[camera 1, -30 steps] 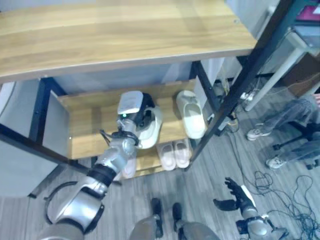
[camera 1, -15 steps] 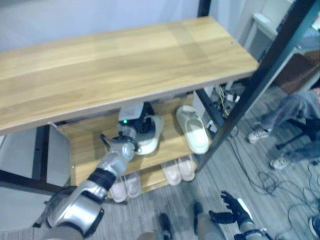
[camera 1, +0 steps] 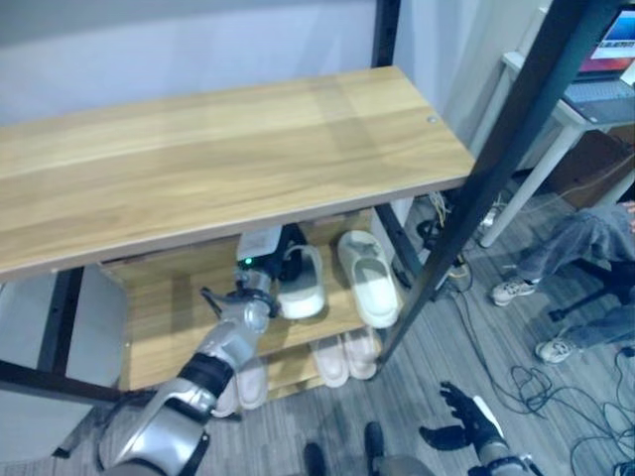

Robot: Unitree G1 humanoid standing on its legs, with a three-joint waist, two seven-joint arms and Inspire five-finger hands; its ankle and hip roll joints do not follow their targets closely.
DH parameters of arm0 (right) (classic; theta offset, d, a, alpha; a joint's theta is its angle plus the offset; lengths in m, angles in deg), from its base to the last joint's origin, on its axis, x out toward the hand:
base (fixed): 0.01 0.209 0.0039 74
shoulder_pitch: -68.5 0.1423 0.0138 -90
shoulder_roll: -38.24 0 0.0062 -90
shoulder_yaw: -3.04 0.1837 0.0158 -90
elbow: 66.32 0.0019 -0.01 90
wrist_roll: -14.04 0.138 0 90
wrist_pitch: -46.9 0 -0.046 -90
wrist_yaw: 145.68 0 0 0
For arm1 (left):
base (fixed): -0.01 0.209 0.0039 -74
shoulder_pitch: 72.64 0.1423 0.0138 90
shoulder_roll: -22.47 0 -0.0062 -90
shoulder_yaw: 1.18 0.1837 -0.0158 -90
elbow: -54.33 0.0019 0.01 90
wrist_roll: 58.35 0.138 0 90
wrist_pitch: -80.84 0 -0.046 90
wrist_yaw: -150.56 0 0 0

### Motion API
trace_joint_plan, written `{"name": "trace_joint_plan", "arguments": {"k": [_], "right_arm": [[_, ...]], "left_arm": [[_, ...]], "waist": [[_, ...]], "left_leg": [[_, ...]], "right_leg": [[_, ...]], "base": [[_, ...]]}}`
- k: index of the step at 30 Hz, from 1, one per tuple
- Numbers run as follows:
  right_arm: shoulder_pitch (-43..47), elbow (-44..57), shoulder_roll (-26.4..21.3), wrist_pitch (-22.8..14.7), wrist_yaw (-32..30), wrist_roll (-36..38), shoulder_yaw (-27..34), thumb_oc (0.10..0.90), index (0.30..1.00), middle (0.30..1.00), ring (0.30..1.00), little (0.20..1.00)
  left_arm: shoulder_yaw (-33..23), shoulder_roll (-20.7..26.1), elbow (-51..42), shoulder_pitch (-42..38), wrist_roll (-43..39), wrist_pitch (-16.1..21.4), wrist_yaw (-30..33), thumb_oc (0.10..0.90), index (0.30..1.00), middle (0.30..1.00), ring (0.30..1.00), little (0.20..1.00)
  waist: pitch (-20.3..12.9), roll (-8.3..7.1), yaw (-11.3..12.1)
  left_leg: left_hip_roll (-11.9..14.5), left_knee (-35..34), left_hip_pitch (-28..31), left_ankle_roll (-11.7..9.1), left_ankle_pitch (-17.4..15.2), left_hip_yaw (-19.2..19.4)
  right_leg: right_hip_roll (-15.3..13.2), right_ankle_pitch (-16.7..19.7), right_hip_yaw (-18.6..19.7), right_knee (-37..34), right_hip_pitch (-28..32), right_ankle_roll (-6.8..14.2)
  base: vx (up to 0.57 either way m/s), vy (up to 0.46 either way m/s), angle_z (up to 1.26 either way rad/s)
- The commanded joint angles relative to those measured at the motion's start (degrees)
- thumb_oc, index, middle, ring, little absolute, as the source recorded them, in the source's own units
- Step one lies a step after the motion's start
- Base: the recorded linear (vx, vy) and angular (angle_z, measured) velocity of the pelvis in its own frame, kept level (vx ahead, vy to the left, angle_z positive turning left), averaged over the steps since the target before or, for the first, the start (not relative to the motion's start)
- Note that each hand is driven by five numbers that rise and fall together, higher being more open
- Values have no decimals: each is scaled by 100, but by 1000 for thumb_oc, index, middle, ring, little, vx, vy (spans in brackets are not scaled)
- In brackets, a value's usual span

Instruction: Arrange the slippers neatly on the shoe rack.

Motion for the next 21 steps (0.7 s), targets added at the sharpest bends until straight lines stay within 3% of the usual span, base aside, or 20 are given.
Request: {"name": "trace_joint_plan", "arguments": {"k": [1,7,8,9,10,14,21], "right_arm": [[-89,546,-307,-352,-118,73,113,800,900,900,900,900],[-77,509,-337,-379,-139,70,50,800,900,900,900,900],[-85,528,-348,-386,-146,63,56,800,900,900,900,900],[-107,557,-355,-403,-163,51,59,800,900,900,900,900],[-125,574,-367,-435,-177,42,42,800,900,900,900,900],[-95,520,-415,-486,-261,-59,-23,800,900,900,900,900],[-107,435,-358,-439,-312,-110,38,800,900,900,900,900]], "left_arm": [[-10,-347,144,-776,-104,283,192,400,300,300,300,300],[145,-518,406,-907,-34,252,256,400,300,300,300,300],[165,-531,446,-928,-3,240,277,428,342,342,342,342],[163,-519,429,-940,71,213,332,569,554,554,554,554],[171,-503,440,-973,224,155,448,800,900,900,900,900],[206,-572,741,-1072,403,47,580,800,900,900,900,900],[115,-535,359,-751,315,147,438,800,900,900,900,900]], "waist": [[-229,85,-3],[-208,116,-32],[-203,120,-35],[-206,118,-36],[-208,115,-35],[-231,92,-73],[-333,112,-21]], "left_leg": [[47,123,-145,-249,-299,-415],[82,8,-117,-296,-226,-432],[85,2,-115,-301,-221,-433],[87,-4,-113,-303,-224,-438],[94,-8,-108,-309,-226,-442],[115,-47,-81,-333,-220,-430],[107,-93,-36,-344,-221,-463]], "right_leg": [[-7,-1040,-138,834,26,446],[46,-1054,-179,759,46,420],[48,-1046,-182,737,53,416],[56,-1045,-177,712,63,409],[63,-1041,-181,679,79,404],[88,-1014,-180,544,156,409],[90,-994,-233,407,296,411]], "base": [[11,-59,1],[24,-42,1],[25,-42,1],[0,0,0],[0,0,0],[2,-9,0],[3,-5,-1]]}}
